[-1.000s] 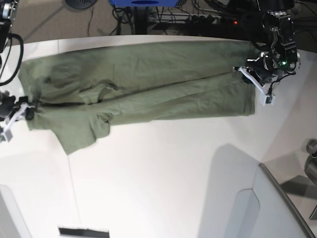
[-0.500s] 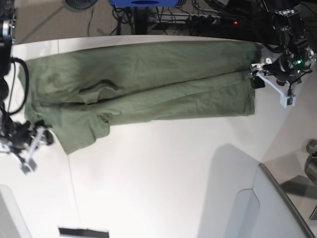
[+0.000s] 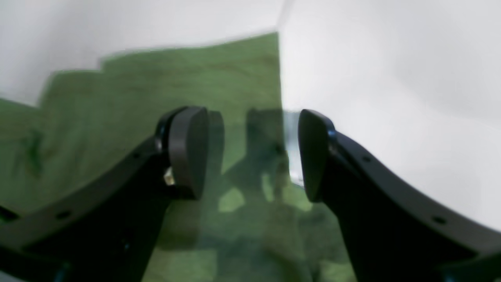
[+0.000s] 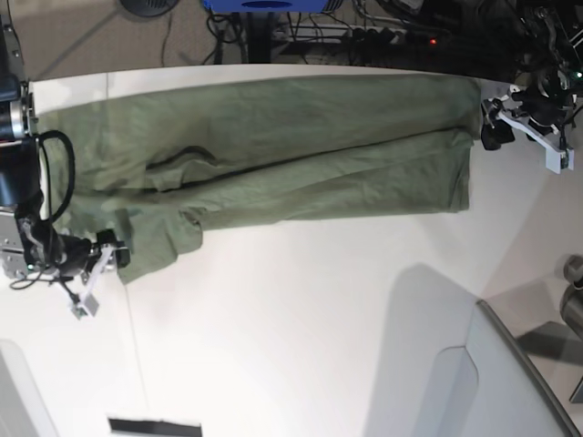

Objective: Layout the t-shirt on the table in an organized manner, then fold the t-shirt properly
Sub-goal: 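Release the hem and regrasp the folded edge with both grippers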

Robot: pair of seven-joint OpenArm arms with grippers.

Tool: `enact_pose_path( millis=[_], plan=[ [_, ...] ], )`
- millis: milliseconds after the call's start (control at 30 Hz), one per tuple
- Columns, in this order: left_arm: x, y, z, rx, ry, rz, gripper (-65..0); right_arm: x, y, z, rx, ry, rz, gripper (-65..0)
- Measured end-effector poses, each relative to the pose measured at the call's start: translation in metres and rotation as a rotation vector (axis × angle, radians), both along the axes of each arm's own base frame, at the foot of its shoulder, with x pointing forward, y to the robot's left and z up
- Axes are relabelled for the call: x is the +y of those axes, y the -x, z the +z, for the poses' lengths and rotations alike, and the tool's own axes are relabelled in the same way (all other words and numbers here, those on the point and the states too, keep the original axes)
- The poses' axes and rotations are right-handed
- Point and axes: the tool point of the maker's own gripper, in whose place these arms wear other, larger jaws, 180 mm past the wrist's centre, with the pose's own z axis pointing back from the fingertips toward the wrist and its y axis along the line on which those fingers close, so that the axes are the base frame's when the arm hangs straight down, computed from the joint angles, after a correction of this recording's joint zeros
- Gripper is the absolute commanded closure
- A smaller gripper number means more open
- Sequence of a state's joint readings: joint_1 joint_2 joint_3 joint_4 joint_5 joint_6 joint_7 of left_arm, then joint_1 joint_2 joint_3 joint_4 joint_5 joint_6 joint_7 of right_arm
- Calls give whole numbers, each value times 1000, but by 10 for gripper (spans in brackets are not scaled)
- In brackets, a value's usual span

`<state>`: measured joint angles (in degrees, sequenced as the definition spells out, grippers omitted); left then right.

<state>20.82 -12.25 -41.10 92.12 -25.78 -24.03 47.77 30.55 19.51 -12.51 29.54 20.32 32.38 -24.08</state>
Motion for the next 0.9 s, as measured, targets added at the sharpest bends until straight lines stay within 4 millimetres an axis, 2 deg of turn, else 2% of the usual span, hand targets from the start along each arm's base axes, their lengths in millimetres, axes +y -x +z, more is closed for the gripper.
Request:
enact_pose_path(
  millis=[100, 133, 200, 300, 333, 400, 533, 667, 800, 900],
  plan=[
    [0, 1, 0, 3, -1, 1, -555, 22, 2, -10, -10, -58, -13, -333],
    [1, 1, 0, 3, -2, 1, -555, 30, 1, -13, -21, -83, -22, -309],
    [1, 0, 1, -1, -3, 0, -555, 35, -1, -14, -36, -108, -37, -221],
    [1, -1, 1, -3, -2, 1, -555, 28, 1, -16, -30, -94, -43, -15],
    [1, -1, 1, -3, -2, 0, -555, 25, 3, -17, -26, -89, -46, 0],
    [1, -1, 1, -3, -2, 1, -555, 25, 3, -17, -25, -89, -46, -15],
    [1, -1, 1, -2, -2, 0, -555, 28, 1, -16, -29, -94, -41, 0],
    [0, -2, 0, -2, 0, -1, -555, 34, 1, -4, -97, -81, 11, 0],
    [1, -7, 1, -13, 5, 2, -555, 39, 31, -1, -88, -22, 115, 0],
    [3, -8, -5, -1, 19, 12, -555, 47, 45, 13, -110, -25, 133, 0]
  ],
)
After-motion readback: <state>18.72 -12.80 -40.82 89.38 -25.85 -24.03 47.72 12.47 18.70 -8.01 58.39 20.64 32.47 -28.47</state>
